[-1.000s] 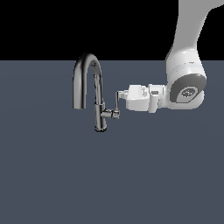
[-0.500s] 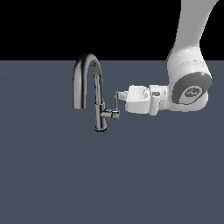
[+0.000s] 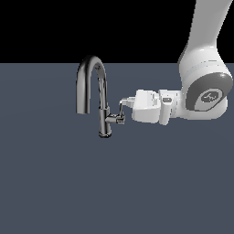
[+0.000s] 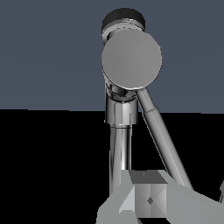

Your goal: Turn on the faucet by rotating a designated handle.

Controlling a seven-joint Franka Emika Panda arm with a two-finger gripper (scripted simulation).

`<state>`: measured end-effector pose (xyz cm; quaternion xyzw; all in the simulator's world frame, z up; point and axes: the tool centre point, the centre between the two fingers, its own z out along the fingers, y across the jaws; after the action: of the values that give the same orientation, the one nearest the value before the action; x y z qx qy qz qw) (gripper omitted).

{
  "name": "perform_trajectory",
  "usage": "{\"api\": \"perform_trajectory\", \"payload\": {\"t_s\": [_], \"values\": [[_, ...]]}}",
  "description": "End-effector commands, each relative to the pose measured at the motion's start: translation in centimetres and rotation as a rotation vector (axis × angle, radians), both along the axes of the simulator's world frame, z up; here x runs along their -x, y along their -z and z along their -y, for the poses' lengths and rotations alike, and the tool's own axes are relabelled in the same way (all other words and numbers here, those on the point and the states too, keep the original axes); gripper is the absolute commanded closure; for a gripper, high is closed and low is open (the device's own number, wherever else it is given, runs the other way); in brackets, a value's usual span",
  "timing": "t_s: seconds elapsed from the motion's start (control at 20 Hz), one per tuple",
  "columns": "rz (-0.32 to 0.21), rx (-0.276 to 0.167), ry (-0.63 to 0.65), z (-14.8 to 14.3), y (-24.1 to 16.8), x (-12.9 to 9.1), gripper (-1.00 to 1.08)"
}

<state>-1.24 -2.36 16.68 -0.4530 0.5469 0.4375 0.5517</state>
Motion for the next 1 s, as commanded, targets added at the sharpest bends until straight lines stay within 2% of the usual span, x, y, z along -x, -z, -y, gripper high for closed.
{"api": "perform_trajectory", "payload": {"t_s": [0.0,0.05,0.7,0.75,0.8,0.95], "values": [[-0.004,-0.009,-0.016,-0.8,-0.1,0.8,1.08],[0.0,0.0,0.0,0.0,0.0,0.2,1.08],[-0.004,-0.009,-0.015,-1.7,3.7,5.7,1.08],[-0.004,-0.009,-0.015,-1.7,3.7,5.7,1.08],[0.022,0.003,0.004,-0.7,2.6,4.3,1.08],[0.017,0.0,0.0,-0.9,4.2,4.8,1.08]]}}
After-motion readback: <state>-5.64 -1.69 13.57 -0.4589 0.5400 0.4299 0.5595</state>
